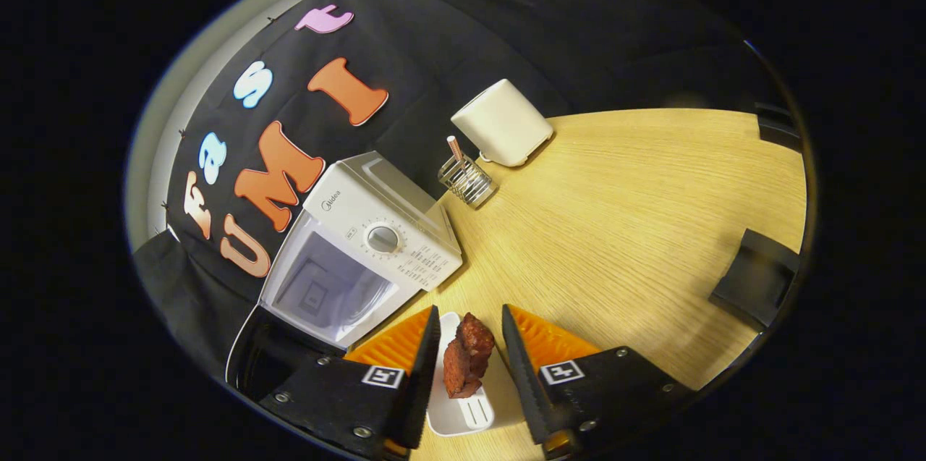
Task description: Open the microwave oven with the left hand, put the food in, and close the microwave oven.
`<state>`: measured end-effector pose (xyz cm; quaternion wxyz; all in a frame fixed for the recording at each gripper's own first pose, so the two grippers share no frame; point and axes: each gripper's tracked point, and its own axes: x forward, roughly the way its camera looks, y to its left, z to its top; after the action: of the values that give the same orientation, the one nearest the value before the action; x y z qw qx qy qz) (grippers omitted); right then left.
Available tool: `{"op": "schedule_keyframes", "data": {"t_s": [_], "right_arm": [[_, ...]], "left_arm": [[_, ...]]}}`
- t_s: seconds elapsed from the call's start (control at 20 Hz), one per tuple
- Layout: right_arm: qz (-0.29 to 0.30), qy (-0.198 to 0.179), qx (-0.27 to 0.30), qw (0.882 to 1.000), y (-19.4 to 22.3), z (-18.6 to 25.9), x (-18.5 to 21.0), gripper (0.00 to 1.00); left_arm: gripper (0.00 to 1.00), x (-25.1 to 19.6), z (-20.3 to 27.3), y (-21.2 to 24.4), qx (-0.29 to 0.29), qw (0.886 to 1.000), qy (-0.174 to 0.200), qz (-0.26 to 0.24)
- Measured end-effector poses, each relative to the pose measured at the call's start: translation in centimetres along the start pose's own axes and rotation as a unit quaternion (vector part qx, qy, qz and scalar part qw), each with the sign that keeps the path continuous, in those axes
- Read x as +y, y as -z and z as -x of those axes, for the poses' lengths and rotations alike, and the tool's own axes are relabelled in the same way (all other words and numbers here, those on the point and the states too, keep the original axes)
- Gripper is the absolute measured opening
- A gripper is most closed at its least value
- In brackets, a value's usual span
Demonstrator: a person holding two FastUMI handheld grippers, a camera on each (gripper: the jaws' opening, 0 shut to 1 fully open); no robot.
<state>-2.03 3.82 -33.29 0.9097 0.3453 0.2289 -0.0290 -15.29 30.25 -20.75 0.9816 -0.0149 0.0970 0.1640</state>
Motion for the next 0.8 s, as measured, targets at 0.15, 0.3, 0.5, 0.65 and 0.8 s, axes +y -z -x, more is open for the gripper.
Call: {"op": "schedule_keyframes", "data": {"t_s": [0.15, 0.3, 0.5, 0.65, 0.8], "right_arm": [[-0.011, -0.004, -0.004, 1.000, -0.7, -0.1, 0.5, 0.23], [-0.003, 0.001, -0.005, 1.000, -0.6, 0.1, 1.1, 0.17], [0.016, -0.005, -0.018, 1.000, -1.9, 1.0, 2.8, 0.16], [0.025, -0.016, -0.030, 0.999, -3.2, 1.6, 4.9, 0.16], [0.030, -0.039, -0.045, 0.998, -4.3, 2.0, 8.2, 0.16]], "left_arm": [[0.91, 0.1, 0.0, 0.1, 0.001, 1.000, 0.000, 0.003], [0.91, 0.3, 0.1, 0.1, 0.001, 1.000, 0.000, 0.004], [0.91, 0.8, -0.1, 0.2, -0.001, 1.000, -0.005, -0.002], [0.91, 1.2, -0.2, 0.6, 0.000, 1.000, -0.007, -0.003], [0.91, 1.5, -0.4, 0.7, 0.003, 1.000, -0.004, -0.002]]}}
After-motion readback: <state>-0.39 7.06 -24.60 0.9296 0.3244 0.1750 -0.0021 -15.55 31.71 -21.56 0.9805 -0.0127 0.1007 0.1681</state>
